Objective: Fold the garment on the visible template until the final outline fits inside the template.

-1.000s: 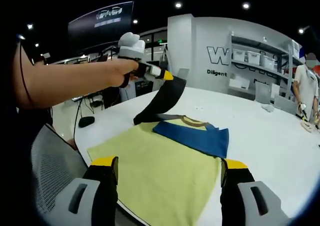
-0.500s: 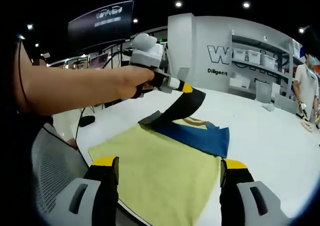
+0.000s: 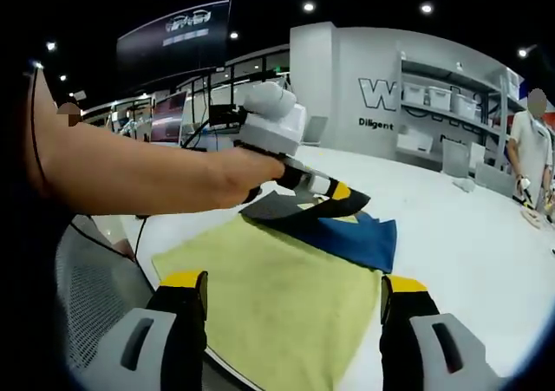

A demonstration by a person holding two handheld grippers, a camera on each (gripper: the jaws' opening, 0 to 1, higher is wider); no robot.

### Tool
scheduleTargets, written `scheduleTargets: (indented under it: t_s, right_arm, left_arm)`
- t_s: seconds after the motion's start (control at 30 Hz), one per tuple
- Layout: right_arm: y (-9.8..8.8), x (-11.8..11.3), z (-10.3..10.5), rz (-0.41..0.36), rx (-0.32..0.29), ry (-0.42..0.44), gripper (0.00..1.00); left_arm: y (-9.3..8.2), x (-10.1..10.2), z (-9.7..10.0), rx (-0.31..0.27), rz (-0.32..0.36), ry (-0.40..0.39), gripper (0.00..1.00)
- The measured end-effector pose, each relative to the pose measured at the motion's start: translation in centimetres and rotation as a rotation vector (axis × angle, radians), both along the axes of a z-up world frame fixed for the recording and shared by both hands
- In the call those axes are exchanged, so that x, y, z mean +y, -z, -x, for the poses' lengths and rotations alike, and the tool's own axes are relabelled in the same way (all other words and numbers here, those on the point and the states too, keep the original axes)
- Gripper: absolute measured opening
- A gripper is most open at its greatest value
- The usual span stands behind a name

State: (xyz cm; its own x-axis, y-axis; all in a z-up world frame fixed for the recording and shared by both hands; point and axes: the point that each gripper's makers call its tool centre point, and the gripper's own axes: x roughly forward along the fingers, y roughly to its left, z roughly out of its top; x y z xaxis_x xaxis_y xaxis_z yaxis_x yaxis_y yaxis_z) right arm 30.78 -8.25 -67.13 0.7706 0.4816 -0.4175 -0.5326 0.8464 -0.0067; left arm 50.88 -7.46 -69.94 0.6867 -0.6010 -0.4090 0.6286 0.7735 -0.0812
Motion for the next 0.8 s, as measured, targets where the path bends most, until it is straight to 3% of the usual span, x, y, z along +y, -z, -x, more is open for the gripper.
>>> scheduleTargets:
  t_s: [0.43, 0.8]
  right_arm:
    - [0.1, 0.1, 0.0, 0.010, 0.000, -0.002, 0.82]
    - [0.3, 0.2, 0.0, 0.020, 0.003, -0.007, 0.82]
  left_arm:
    - [4.1, -2.5, 1.7, 0.040, -0.067, 0.085, 0.00]
    - [7.0, -3.0, 2.8, 0.095, -0.111, 0.134, 0.00]
